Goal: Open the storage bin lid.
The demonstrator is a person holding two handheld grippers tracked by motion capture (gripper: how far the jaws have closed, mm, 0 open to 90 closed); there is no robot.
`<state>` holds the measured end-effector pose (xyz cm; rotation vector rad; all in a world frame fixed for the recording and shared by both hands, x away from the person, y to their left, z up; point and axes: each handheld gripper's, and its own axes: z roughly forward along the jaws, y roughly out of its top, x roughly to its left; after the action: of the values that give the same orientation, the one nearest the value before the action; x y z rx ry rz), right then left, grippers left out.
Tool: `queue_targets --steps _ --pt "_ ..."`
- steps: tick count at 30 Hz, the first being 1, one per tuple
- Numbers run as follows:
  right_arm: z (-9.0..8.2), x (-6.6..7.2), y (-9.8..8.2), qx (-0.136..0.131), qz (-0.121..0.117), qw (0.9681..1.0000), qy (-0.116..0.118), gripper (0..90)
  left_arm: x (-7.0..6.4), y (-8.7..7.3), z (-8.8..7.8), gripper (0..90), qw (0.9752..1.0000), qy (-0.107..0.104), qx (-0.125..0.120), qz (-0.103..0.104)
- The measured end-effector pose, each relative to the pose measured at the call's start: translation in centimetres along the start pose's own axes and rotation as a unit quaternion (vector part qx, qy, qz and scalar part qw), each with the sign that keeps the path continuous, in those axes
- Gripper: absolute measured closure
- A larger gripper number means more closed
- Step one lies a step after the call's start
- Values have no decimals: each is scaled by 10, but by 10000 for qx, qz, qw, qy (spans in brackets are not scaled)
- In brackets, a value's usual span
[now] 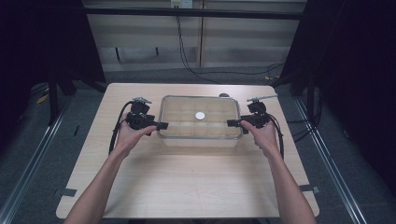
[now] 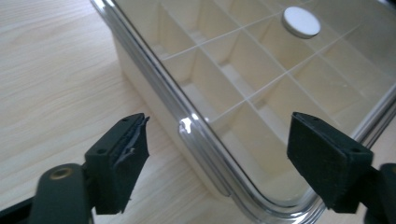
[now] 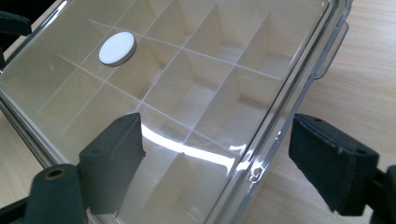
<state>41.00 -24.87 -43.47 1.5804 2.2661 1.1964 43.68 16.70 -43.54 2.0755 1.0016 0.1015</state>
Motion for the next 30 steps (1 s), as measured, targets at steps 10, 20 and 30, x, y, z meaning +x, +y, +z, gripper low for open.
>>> queue_targets --steps 10,20,30 --pt "11 1 -3 193 -133 9997 -66 126 -8 0 14 181 9999 -65 129 -1" --pt "19 -3 -2 161 52 9999 35 86 -7 3 20 155 9997 -148 191 -106" --pt "23 -5 -3 78 286 9996 46 80 -2 6 23 178 9991 -295 258 -160"
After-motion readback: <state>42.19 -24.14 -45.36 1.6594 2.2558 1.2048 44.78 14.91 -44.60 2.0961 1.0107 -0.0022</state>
